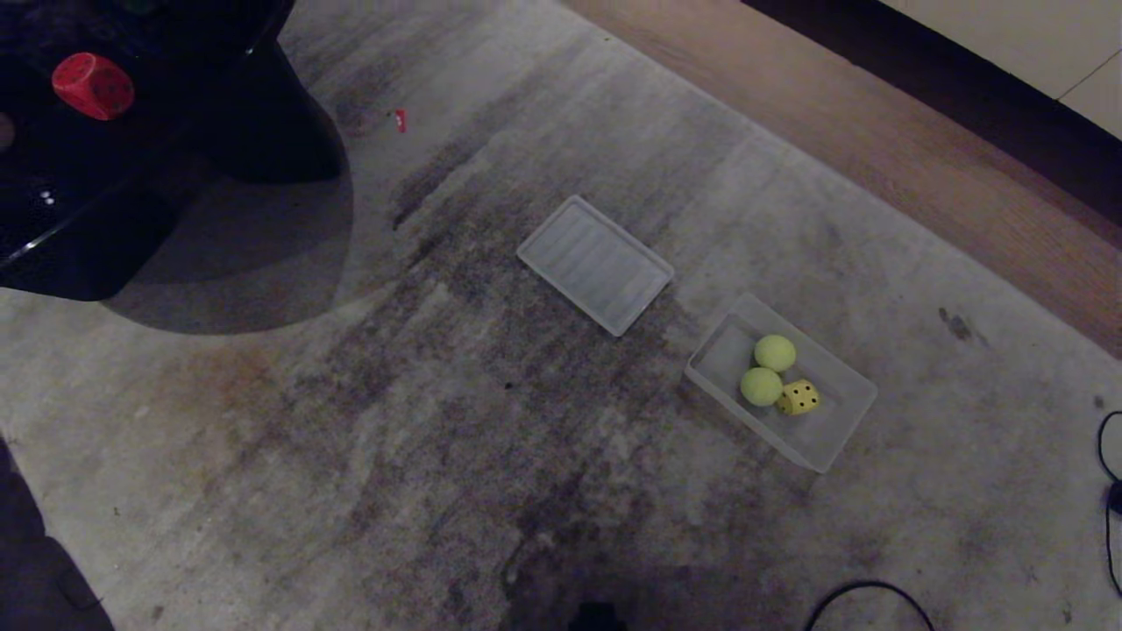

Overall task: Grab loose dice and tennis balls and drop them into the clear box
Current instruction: Pick up toys out of the box

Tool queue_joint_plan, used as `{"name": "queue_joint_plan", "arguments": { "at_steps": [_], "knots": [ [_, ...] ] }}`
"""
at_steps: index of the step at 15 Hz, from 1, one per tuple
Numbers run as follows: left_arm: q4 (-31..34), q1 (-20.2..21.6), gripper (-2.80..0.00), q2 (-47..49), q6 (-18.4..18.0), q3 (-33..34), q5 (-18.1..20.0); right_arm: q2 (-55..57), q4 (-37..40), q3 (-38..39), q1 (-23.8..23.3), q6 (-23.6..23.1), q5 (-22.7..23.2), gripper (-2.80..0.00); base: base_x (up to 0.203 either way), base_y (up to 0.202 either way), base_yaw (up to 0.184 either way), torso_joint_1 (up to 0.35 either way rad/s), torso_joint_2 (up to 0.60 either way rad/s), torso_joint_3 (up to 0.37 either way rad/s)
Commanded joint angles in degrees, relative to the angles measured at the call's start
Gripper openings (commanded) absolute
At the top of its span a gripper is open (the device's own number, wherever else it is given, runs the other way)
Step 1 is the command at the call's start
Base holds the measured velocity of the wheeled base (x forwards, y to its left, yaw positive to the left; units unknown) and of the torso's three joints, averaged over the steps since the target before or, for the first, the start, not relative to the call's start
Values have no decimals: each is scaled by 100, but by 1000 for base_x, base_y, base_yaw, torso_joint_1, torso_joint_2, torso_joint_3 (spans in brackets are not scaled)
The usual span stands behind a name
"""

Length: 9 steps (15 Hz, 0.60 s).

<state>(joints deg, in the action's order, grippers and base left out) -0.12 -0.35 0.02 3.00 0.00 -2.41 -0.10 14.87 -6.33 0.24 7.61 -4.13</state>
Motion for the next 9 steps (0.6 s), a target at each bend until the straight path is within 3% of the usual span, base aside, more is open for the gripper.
{"name": "queue_joint_plan", "arguments": {
  "at_steps": [1,9],
  "knots": [
    [-6,0,-280,6,8,9,-5,19,7,0,2,4,-9,-280,0,0,0,1,-8,204],
    [-6,0,-280,6,-10,9,-5,19,7,0,2,4,-9,-280,0,0,0,2,2,200]
  ]
}}
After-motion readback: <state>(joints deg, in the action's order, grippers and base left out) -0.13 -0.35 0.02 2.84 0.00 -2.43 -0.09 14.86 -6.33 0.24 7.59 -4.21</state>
